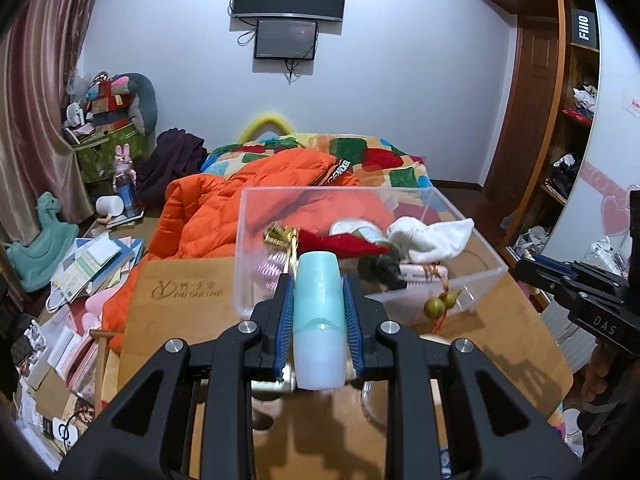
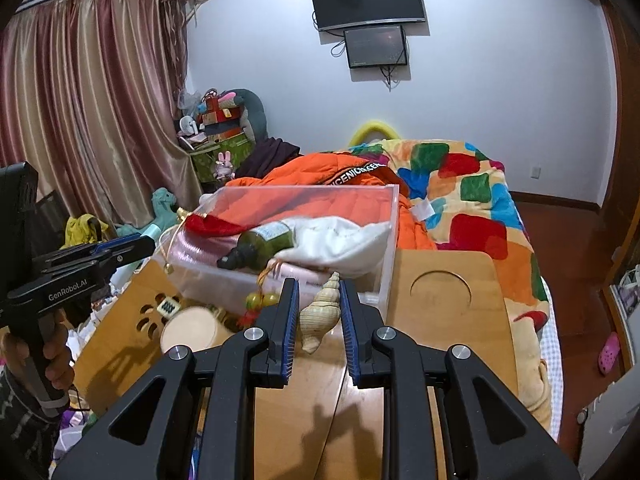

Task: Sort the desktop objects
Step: 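Lower the mint tube and seashell into the clear box and open both tools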

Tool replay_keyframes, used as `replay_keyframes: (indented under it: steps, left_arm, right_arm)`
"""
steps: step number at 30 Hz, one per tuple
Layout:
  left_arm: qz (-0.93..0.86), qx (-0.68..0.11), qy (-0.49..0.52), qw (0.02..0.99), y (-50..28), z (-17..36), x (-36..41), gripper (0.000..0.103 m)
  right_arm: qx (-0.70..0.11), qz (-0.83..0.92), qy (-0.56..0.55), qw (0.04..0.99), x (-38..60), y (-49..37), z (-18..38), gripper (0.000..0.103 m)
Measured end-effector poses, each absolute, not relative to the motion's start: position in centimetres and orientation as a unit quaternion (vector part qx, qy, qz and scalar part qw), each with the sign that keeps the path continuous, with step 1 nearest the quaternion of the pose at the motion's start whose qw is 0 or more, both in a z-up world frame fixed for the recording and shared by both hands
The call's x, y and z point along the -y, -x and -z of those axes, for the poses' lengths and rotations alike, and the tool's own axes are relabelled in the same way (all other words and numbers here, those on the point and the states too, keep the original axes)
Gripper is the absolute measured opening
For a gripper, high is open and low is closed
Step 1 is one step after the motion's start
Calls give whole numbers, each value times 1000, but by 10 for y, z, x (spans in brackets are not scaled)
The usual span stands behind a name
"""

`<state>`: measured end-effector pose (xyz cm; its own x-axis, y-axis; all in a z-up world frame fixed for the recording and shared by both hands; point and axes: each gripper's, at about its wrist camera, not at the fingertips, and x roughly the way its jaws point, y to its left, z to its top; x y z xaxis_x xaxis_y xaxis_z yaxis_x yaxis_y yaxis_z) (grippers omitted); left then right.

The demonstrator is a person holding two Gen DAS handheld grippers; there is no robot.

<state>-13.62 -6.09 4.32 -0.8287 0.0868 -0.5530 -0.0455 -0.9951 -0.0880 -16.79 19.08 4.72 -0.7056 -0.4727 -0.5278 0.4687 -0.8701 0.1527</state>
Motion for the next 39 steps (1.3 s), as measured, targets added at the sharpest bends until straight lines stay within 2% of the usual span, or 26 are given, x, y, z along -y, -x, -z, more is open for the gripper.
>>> replay_keyframes:
  steps: [9, 17, 21, 30, 39]
  left_arm:
    - [-957, 33, 286, 35, 164, -50, 64, 24]
    - [-952, 70, 295, 54, 195, -44, 73, 24]
    - [-949, 55, 305, 53, 210, -35, 63, 24]
    - [-946, 27, 318, 58, 216, -23, 46, 24]
    - [-948, 33, 311, 63, 204, -34, 47, 26]
  right_arm:
    - [4, 921, -291, 261, -181, 206, -49, 19]
    - [-6, 916, -305, 262, -166, 230, -37, 19]
    - [-5, 913, -314, 261, -163, 239, -31, 19]
    - [-21, 913, -322, 250, -160, 244, -24, 19]
    - [-31, 916, -319, 241, -159, 235, -28, 19]
